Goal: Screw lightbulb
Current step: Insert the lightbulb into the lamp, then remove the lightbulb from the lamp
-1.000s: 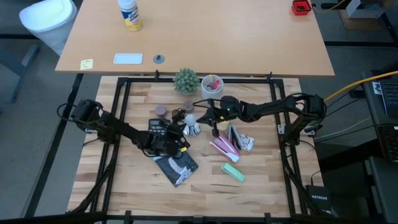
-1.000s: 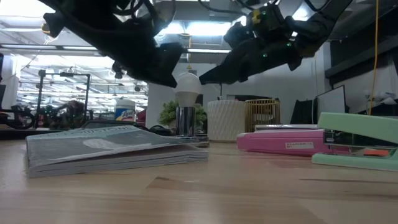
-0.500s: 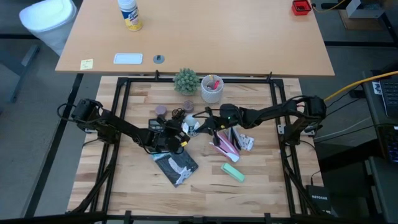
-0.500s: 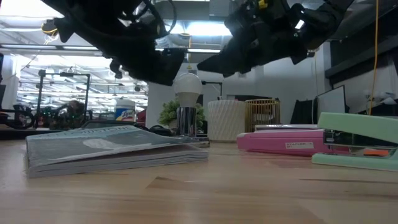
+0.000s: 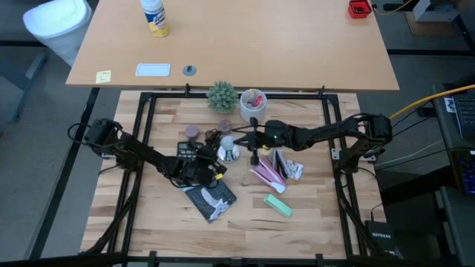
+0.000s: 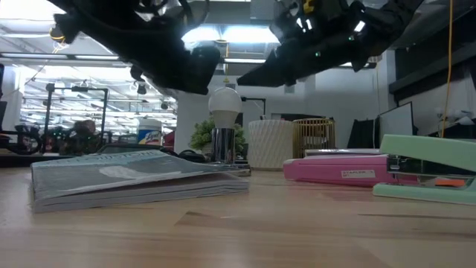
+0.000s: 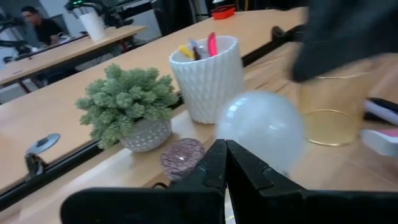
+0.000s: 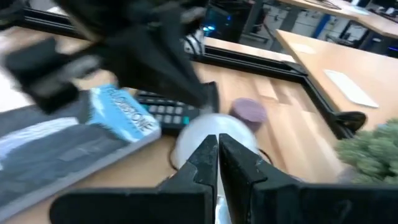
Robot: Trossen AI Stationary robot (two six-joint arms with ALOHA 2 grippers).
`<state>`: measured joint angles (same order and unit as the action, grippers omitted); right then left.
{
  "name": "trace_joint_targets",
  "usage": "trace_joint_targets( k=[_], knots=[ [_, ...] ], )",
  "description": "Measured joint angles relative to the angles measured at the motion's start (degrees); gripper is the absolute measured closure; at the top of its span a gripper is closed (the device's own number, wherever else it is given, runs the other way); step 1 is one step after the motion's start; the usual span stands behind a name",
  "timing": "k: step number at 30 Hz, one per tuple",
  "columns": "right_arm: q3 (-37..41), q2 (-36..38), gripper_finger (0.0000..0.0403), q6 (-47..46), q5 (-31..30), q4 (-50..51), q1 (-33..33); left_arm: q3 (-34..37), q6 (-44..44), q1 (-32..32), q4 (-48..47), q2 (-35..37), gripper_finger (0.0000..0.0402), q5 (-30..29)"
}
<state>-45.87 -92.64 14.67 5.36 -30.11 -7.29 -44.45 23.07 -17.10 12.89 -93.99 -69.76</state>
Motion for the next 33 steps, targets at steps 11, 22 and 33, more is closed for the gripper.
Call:
trace_joint_targets(
  k=[11,22,33],
  knots=[
    [0.0,0.0,0.0382,-2.6,7.59,1.35,0.2,0.0,0.07,1.44,-0.37,0.0,0.0401,-1.38],
    [-0.02,-3.8,0.0382,-2.27,2.9,0.83,0.14,0.0,-0.81,6.68,-0.35,0.0,0.0401,11.57],
    [-0.02,-4.33,0.0382,-2.23,0.01,1.22,0.14,0.09,-0.11,4.21,-0.69,0.0,0.0401,10.52]
  ],
)
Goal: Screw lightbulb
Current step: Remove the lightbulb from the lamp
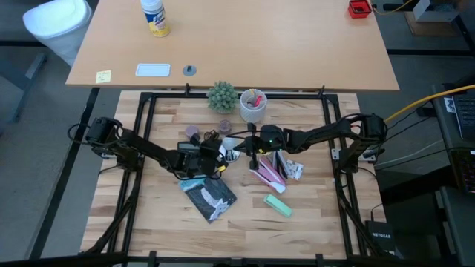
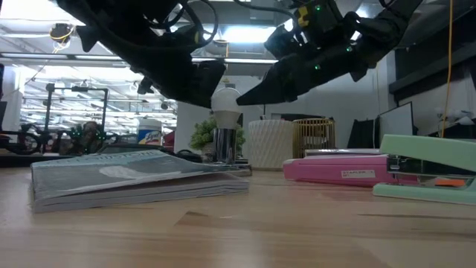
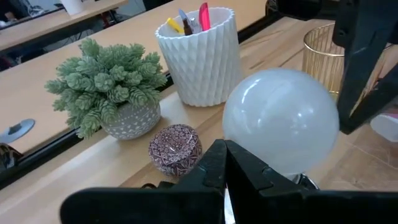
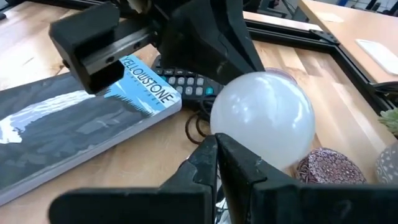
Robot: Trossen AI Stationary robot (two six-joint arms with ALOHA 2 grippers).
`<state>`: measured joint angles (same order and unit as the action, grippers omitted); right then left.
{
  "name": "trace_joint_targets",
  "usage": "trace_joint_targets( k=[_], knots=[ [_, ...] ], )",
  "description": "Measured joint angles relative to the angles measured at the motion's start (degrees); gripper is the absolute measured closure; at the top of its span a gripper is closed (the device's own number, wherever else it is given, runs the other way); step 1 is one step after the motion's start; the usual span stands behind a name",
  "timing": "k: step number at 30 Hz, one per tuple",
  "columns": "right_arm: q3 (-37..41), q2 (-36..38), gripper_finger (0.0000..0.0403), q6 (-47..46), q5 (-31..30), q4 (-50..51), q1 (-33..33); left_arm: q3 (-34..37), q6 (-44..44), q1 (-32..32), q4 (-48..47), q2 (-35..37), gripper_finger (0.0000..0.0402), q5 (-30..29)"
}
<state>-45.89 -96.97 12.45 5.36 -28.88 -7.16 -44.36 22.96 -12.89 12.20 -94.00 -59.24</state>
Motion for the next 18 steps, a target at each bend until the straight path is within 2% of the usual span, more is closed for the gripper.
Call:
trace_joint_targets(
  k=[4,9,13,18],
  knots=[
    [0.04,0.0,0.0382,0.0,-0.88,-0.09,0.02,0.0,1.21,-0.58,0.0,0.0,0.0402,-0.03],
    [0.1,0.0,0.0382,0.02,-5.8,0.0,-0.11,0.02,2.19,-1.56,-0.15,0.02,0.0402,-0.04],
    [-0.01,-0.26,0.0382,0.0,-11.7,-0.14,-0.5,-0.28,2.43,-3.09,1.49,0.0,0.0401,4.55],
    [-0.04,-0.24,0.0382,-0.03,-12.34,-0.34,-1.43,-0.17,3.0,-4.4,1.31,-0.02,0.0401,2.92]
  ],
)
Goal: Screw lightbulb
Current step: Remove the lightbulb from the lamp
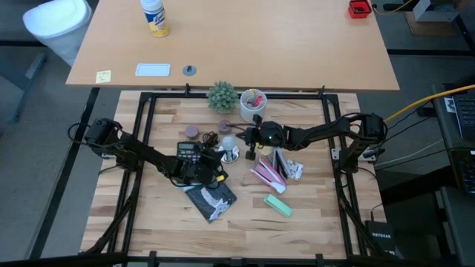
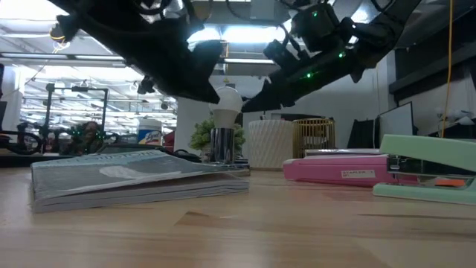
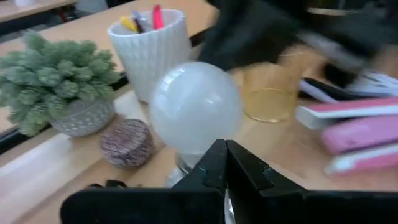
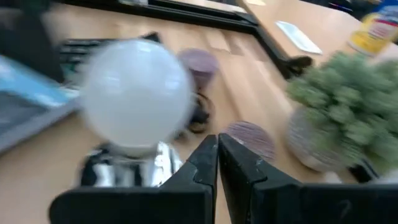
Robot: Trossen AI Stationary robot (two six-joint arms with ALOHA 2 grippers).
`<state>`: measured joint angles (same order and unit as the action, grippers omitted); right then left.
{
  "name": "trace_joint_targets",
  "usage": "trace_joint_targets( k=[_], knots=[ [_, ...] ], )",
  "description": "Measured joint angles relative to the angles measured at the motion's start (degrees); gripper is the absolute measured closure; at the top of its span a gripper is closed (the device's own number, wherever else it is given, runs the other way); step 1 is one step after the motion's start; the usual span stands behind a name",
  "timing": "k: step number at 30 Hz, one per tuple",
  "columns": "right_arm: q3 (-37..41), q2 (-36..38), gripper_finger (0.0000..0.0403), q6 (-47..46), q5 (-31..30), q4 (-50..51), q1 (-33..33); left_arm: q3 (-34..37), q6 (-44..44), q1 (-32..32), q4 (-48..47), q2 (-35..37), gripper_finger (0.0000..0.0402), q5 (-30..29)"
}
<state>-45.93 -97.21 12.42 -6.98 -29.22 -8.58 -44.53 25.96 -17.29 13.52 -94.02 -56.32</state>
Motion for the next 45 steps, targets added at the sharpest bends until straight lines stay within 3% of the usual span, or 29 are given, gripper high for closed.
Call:
trace_joint_targets(
  k=[5,11,18,23,29,40,45],
  knots=[
    [0.02,0.56,0.0382,0.43,0.16,-0.23,-0.23,0.02,0.11,-1.38,0.35,0.0,0.0401,-3.21],
    [0.04,4.67,0.0382,2.52,2.07,1.19,0.27,-0.13,-7.43,-2.85,6.23,0.0,0.0401,-9.71],
    [0.04,7.76,0.0382,-1.88,15.08,2.71,2.89,-0.17,-12.75,-1.22,9.34,0.02,0.0401,-18.23],
    [0.04,5.19,0.0382,-1.87,14.55,2.45,5.88,-0.17,-11.72,2.93,7.74,0.02,0.0401,-15.87],
    [0.07,2.14,0.0382,-1.5,6.98,-0.24,5.01,0.02,-10.85,6.75,6.72,0.02,0.0401,-5.53],
    [0.11,1.55,0.0382,-2.2,6.58,-0.67,0.14,0.2,-10.01,3.97,5.85,0.05,0.0402,-7.35],
    [0.07,1.4,0.0382,-2.13,4.78,-1.17,-0.49,0.07,-8.13,2.15,6.51,0.04,0.0401,-3.06]
  ],
)
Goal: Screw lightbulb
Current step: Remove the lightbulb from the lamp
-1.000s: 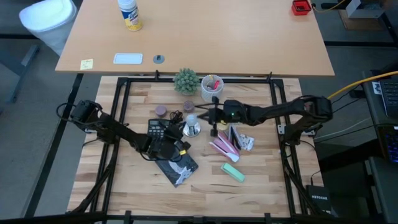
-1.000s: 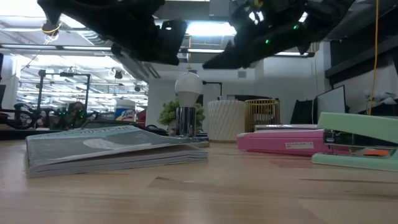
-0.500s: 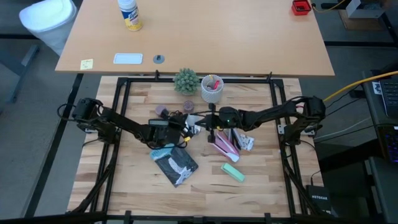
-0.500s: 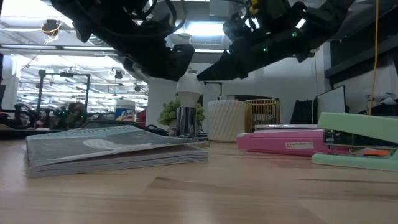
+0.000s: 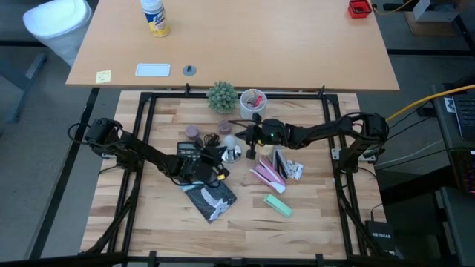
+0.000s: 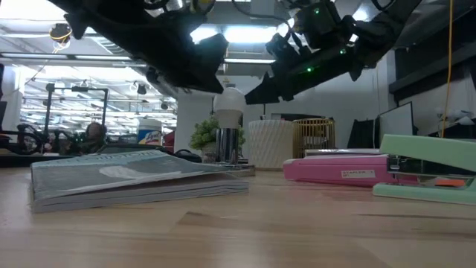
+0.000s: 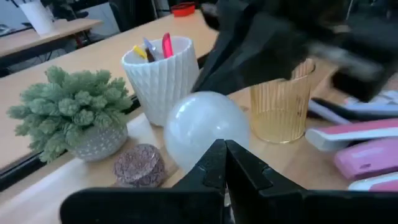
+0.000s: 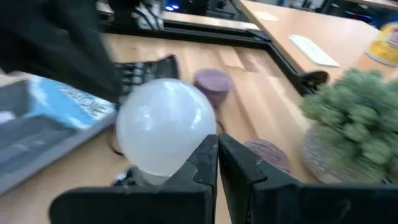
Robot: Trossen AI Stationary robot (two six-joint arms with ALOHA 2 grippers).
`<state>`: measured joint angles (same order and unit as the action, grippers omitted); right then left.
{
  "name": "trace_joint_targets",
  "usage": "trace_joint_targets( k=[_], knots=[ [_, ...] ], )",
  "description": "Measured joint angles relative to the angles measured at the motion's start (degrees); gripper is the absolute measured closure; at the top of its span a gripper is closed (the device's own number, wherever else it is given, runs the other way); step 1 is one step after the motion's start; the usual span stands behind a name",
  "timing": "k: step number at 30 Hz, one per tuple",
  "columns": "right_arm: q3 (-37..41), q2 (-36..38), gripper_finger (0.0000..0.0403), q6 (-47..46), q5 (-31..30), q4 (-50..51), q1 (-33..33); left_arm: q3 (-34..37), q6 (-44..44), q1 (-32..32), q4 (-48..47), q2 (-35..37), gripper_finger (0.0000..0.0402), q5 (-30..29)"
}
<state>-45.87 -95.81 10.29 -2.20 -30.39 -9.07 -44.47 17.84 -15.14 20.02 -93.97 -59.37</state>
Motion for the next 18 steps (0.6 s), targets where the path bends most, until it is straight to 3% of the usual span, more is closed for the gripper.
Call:
trace_joint_targets(
  k=[8,13,18],
  knots=[
    [0.0,0.0,0.0382,1.86,-1.44,-1.11,-0.49,0.02,0.47,-1.5,1.45,-0.02,0.0401,-1.29],
    [0.0,1.2,0.0382,3.66,-2.74,-2.62,-0.34,0.0,-6.85,-2.06,7.54,-0.02,0.0401,-5.89],
    [0.0,6.03,0.0382,3.54,-2.03,2.09,0.51,0.0,-14.02,-1.35,12.27,-0.02,0.0401,-11.91]
  ],
)
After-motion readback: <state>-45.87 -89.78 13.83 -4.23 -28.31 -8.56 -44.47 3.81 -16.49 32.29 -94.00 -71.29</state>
